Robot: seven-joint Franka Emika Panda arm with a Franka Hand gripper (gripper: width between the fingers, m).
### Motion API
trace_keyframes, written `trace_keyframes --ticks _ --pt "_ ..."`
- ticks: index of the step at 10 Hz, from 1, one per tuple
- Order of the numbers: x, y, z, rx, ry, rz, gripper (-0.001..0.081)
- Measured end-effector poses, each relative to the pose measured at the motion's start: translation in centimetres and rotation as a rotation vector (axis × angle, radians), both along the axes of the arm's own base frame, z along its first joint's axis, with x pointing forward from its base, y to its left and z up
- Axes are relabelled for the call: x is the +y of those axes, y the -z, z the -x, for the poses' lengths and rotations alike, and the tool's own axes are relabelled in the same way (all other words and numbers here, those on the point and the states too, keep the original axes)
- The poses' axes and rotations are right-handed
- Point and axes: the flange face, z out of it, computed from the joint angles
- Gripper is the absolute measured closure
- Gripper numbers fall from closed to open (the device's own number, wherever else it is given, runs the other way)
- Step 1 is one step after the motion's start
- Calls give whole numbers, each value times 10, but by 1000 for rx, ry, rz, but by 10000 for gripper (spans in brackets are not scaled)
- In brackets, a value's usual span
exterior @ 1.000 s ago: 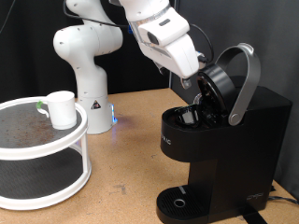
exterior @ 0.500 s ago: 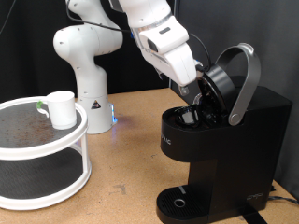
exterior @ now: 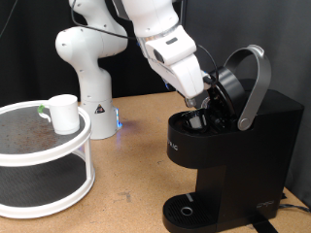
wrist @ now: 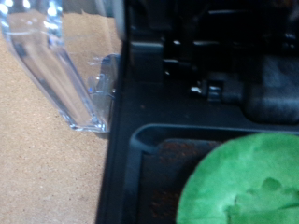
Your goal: Make a cup of coffee with the keurig machine
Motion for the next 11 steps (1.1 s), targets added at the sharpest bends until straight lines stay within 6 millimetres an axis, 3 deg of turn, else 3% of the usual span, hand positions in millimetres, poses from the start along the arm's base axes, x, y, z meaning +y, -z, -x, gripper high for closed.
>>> trace_keyframes --ticks 6,9,11 --pt "3 21 -18 8 30 0 -1" --pt "-5 9 -23 -68 42 -86 -1" --pt "-23 -12 -21 -116 76 -115 -1"
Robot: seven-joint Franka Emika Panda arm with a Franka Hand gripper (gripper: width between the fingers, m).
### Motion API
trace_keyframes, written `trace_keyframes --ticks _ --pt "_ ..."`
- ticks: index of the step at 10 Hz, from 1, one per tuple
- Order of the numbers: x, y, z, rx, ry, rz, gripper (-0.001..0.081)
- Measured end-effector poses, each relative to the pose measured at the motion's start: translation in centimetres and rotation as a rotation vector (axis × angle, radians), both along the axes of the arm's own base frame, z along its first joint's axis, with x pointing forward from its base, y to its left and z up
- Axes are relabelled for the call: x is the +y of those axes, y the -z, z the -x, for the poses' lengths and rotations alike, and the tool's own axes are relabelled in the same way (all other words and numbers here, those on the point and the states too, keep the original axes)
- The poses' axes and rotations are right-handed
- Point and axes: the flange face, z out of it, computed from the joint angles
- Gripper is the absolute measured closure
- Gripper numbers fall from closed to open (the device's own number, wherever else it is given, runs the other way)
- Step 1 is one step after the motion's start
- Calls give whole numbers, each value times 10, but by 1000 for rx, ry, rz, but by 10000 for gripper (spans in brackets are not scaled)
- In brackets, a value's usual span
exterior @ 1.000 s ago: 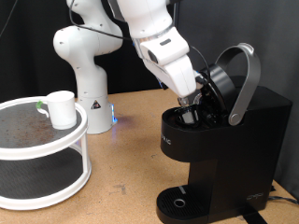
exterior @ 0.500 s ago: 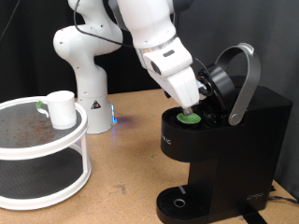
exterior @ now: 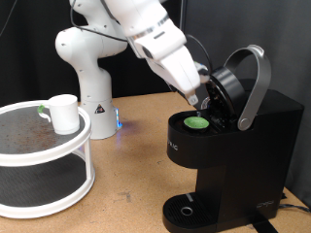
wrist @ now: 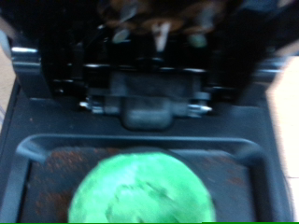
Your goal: Make a cup of coffee with the keurig machine
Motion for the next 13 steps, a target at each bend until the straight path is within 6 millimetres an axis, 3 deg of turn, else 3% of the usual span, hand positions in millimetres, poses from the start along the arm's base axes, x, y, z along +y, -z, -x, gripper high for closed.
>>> trace_keyframes --ticks 4,11,13 --pt "-6 -15 4 -25 21 -67 -1" --pt "-3 -121 9 -94 52 -217 -1" --pt "-3 -126 9 -88 62 -221 -1"
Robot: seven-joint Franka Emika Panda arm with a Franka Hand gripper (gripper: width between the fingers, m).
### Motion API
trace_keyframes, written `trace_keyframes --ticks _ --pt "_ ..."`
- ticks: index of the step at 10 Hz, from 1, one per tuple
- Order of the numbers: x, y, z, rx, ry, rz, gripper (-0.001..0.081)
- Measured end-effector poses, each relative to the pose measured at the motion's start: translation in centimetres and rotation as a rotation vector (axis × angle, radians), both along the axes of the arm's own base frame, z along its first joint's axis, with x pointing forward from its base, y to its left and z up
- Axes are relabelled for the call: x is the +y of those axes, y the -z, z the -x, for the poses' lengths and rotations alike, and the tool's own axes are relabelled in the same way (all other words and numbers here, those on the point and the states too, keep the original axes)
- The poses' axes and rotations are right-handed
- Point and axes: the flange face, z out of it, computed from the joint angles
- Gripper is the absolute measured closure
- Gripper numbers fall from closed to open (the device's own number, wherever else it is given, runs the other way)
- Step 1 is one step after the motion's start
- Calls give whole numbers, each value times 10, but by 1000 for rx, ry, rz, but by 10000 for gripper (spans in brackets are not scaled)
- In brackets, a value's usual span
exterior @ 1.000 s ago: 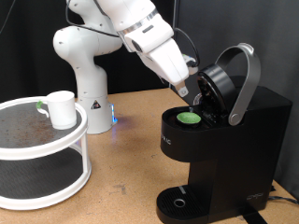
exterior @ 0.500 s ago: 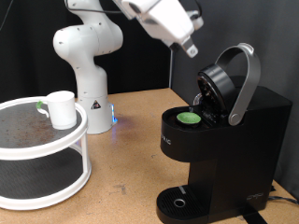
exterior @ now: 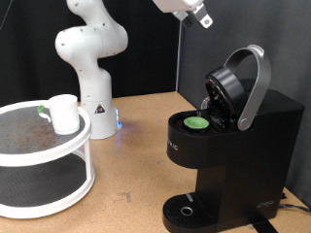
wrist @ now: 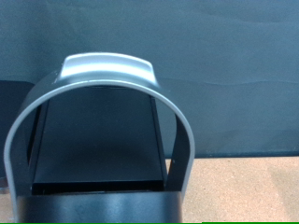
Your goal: Make a cup of coffee with the keurig machine
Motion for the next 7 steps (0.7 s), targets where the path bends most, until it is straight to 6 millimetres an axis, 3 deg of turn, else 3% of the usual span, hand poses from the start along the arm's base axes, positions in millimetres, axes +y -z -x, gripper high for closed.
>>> trace_keyframes --ticks 2,7 --pt "12 -3 -1 6 -1 -64 -1" --pt "86 -9 -12 82 4 -82 -1"
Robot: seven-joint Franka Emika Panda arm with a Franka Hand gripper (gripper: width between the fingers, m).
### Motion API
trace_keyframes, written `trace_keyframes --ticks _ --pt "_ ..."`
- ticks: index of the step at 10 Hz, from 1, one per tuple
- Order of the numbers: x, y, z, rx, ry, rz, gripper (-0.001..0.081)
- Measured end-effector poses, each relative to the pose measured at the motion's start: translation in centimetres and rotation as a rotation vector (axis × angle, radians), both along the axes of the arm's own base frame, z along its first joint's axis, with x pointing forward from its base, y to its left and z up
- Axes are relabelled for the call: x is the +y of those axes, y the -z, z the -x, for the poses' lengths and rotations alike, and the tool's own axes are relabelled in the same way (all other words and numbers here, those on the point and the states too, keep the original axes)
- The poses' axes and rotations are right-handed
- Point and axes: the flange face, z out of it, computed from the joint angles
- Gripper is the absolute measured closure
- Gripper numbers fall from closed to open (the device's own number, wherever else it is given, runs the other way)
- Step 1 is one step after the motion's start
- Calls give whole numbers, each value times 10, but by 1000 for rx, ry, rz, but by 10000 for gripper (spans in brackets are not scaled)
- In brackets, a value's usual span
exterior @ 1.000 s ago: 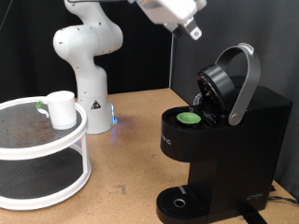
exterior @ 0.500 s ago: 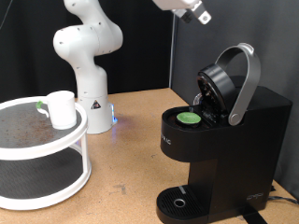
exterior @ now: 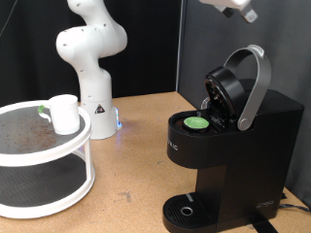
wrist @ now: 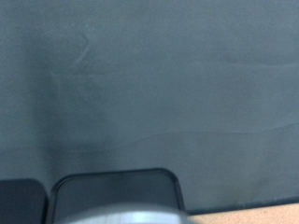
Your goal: Make a cup of coffee with the keurig machine
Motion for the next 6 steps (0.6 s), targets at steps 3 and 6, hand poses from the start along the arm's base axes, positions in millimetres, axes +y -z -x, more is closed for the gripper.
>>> trace_keyframes --ticks 3,6 --pt "46 3 -5 -28 -8 31 -1" --pt "87 11 -8 -5 -27 83 -1"
